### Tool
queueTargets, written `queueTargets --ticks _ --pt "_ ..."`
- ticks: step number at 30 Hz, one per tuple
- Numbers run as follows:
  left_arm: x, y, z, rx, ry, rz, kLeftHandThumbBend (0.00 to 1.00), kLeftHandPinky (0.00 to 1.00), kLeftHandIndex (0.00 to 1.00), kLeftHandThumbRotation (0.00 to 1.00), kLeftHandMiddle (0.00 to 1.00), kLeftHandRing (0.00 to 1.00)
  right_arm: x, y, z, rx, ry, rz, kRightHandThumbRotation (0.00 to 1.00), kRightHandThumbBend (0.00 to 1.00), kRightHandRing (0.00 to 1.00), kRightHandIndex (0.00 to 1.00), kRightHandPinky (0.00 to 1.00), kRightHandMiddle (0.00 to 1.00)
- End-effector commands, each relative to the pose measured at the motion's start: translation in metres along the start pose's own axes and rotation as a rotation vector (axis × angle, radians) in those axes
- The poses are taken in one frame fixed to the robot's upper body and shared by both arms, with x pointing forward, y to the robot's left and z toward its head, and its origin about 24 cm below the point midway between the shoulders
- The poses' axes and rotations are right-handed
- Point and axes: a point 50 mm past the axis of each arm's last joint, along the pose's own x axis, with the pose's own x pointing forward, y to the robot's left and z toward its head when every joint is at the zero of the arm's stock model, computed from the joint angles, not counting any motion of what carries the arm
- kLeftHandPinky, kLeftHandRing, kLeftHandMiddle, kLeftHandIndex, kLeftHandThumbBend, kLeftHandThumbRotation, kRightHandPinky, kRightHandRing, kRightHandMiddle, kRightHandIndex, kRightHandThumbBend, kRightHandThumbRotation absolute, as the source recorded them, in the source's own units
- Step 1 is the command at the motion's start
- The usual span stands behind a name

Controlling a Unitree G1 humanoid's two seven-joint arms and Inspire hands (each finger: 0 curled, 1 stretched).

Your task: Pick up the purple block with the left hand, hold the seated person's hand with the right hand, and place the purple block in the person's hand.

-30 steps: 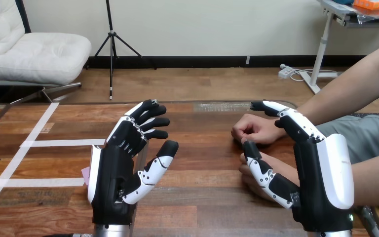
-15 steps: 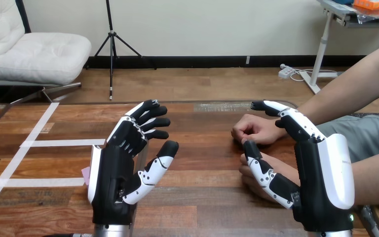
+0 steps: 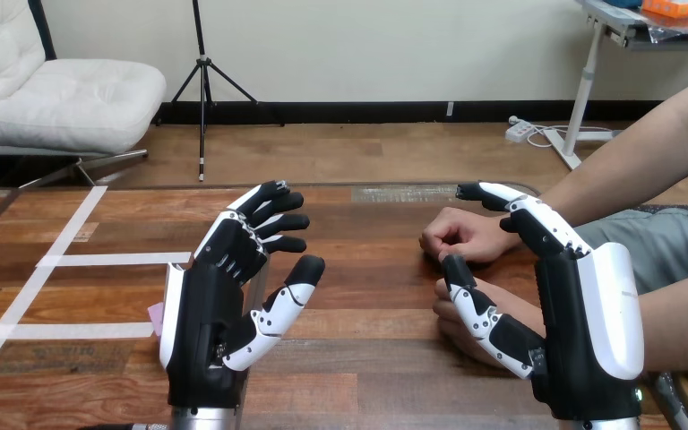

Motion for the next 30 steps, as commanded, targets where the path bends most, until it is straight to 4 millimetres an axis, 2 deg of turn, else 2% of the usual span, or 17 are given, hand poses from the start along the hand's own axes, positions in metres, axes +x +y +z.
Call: queueTargets --ticks 1,16,23,28,30 --pt "0.017 -0.009 0.01 -0.03 -0.086 -0.008 0.58 0.59 0.76 0.32 0.74 0.69 0.015 -0.008 0.009 0.006 -0.072 -0.061 0.0 0.36 0.75 0.73 0.67 0.77" --pt "0.019 -0.006 0.011 0.011 -0.093 0.004 0.59 0.6 0.75 0.32 0.73 0.69 0.015 -0.008 0.009 0.007 -0.078 -0.06 0.0 0.36 0.74 0.73 0.67 0.76" --pt "0.022 0.004 0.015 0.102 -0.104 0.017 0.61 0.63 0.76 0.29 0.75 0.72 0.015 -0.008 0.009 0.012 -0.076 -0.06 0.0 0.36 0.75 0.73 0.67 0.77" --pt "0.025 0.012 0.018 0.172 -0.114 0.015 0.65 0.68 0.77 0.24 0.77 0.76 0.016 -0.008 0.009 0.012 -0.076 -0.06 0.0 0.36 0.75 0.73 0.67 0.77" --pt "0.027 0.018 0.02 0.255 -0.114 -0.003 0.65 0.69 0.78 0.24 0.78 0.77 0.016 -0.008 0.009 0.013 -0.075 -0.061 0.0 0.36 0.75 0.73 0.67 0.77"
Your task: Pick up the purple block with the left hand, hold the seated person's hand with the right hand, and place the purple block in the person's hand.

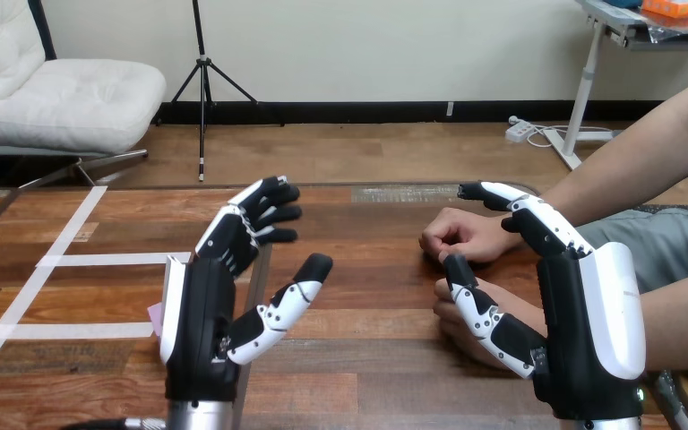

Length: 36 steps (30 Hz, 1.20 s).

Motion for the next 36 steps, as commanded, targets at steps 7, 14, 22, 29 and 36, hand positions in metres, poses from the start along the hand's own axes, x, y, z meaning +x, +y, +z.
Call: queueTargets --ticks 7,14,22,29,36 --pt "0.028 0.028 0.02 0.322 -0.113 -0.062 0.68 0.75 0.83 0.3 0.83 0.82 0.016 -0.008 0.009 0.011 -0.071 -0.059 0.0 0.36 0.75 0.73 0.67 0.77" --pt "0.034 0.044 0.029 0.488 -0.11 -0.115 0.7 0.77 0.84 0.31 0.86 0.83 0.016 -0.008 0.008 0.006 -0.072 -0.059 0.0 0.36 0.75 0.73 0.67 0.77" --pt "0.038 0.057 0.041 0.592 -0.099 -0.163 0.74 0.73 0.83 0.31 0.86 0.82 0.016 -0.008 0.007 0.009 -0.068 -0.057 0.0 0.35 0.75 0.73 0.67 0.77" --pt "0.039 0.067 0.05 0.673 -0.057 -0.193 0.77 0.71 0.84 0.31 0.87 0.82 0.016 -0.008 0.007 0.01 -0.066 -0.054 0.0 0.35 0.75 0.73 0.67 0.77" --pt "0.042 0.074 0.055 0.773 -0.01 -0.257 0.74 0.75 0.86 0.31 0.88 0.85 0.016 -0.008 0.007 0.008 -0.068 -0.053 0.0 0.36 0.75 0.73 0.67 0.77"
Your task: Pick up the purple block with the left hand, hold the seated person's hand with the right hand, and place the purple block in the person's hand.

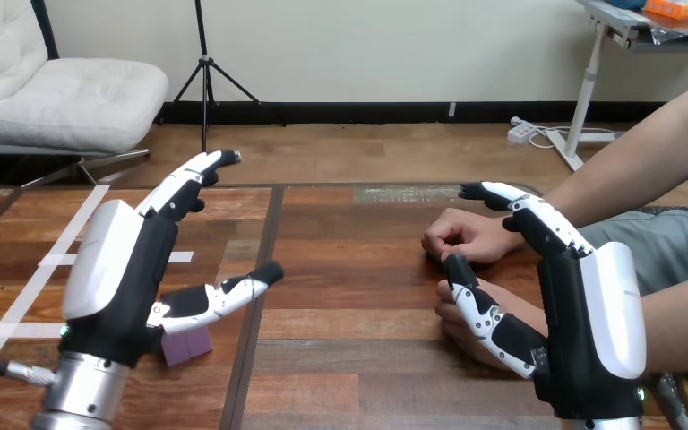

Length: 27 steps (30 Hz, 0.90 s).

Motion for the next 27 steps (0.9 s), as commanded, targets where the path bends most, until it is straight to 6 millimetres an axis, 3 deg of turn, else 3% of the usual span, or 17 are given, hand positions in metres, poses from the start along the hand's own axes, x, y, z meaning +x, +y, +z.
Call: queueTargets --ticks 1,12,21,27 --pt "0.011 0.014 0.011 0.094 -0.049 -0.033 0.73 0.75 0.86 0.31 0.88 0.85 0.016 -0.008 0.008 0.007 -0.07 -0.055 0.0 0.36 0.75 0.73 0.67 0.77" --pt "0.017 0.022 0.006 0.333 0.039 -0.21 0.75 0.78 0.83 0.25 0.86 0.84 0.016 -0.008 0.007 0.0 -0.067 -0.055 0.0 0.35 0.75 0.73 0.68 0.77" --pt "0.022 0.02 0.002 0.389 0.066 -0.307 0.8 0.75 0.8 0.19 0.83 0.81 0.016 -0.009 0.007 0.0 -0.071 -0.055 0.0 0.35 0.75 0.73 0.68 0.77" --pt "0.025 0.019 0.0 0.419 0.094 -0.377 0.81 0.72 0.79 0.22 0.82 0.8 0.017 -0.009 0.007 -0.005 -0.072 -0.054 0.0 0.35 0.75 0.72 0.67 0.76"
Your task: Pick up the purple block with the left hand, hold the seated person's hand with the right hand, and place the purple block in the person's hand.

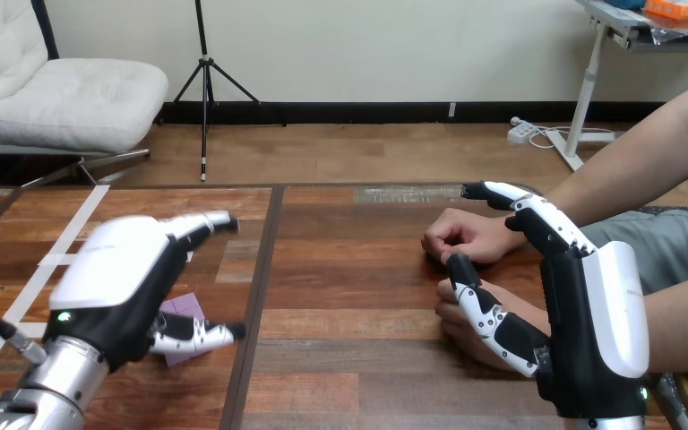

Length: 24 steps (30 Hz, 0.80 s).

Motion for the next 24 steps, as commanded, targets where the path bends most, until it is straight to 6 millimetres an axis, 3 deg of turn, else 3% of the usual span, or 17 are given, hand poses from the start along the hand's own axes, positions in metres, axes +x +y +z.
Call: queueTargets --ticks 1,24 --pt "0.015 0.018 0.011 0.078 -0.051 -0.007 0.81 0.72 0.79 0.23 0.82 0.79 0.016 -0.008 0.008 0.001 -0.076 -0.054 0.0 0.35 0.75 0.72 0.67 0.76" --pt "0.033 0.004 0.002 0.147 0.001 -0.216 0.86 0.71 0.79 0.3 0.8 0.77 0.015 -0.009 0.008 0.001 -0.072 -0.051 0.0 0.36 0.75 0.72 0.67 0.76"
